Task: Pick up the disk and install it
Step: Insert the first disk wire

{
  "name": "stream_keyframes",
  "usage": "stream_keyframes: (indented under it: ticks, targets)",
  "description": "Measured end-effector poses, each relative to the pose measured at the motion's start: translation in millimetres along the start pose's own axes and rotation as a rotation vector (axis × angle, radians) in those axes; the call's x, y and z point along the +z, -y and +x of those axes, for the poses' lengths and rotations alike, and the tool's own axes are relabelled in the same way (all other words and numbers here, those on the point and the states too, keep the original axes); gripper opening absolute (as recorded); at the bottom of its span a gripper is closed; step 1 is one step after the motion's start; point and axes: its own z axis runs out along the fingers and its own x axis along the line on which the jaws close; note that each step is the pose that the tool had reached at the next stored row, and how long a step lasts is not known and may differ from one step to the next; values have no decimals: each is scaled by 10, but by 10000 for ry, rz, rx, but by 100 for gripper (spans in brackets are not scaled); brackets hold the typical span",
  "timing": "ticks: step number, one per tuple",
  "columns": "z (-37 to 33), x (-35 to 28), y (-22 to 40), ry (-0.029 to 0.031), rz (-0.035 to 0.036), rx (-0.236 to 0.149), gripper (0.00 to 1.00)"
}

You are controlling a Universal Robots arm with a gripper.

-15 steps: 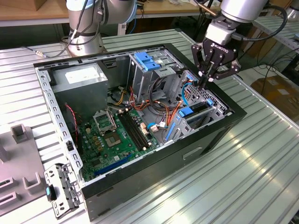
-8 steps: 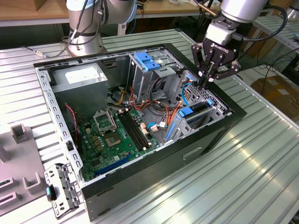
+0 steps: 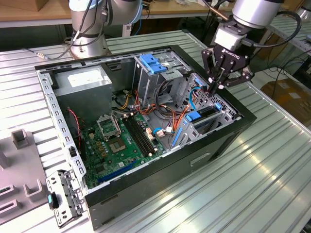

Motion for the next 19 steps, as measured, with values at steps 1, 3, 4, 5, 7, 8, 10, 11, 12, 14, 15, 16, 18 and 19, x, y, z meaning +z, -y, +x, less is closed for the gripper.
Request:
stream_keyframes:
  ticks: [1, 3, 4, 5, 7, 8, 10, 11, 12, 14, 15, 16, 18, 19]
  targets:
    - [0, 3, 0, 3, -9, 183, 16]
    - [0, 12, 0, 11, -30, 650, 16]
    - [-1, 17, 0, 17, -46, 973, 16]
    - [-1, 22, 1, 22, -58, 1261, 16]
    - [-1, 26, 1, 29, -79, 1697, 16]
    - [-1, 28, 1, 33, -88, 1905, 16]
    - [-1, 30, 1, 35, -94, 2030, 16]
    - [-1, 30, 1, 36, -94, 2030, 16]
    - [-1, 30, 1, 35, -95, 2030, 16]
    - [-1, 31, 1, 37, -94, 2031, 16]
    - [1, 31, 0, 37, -94, 2031, 16]
    - [7, 32, -1, 38, -94, 2031, 16]
    - [29, 32, -5, 36, -94, 2031, 16]
    - [38, 32, -7, 37, -94, 2031, 16]
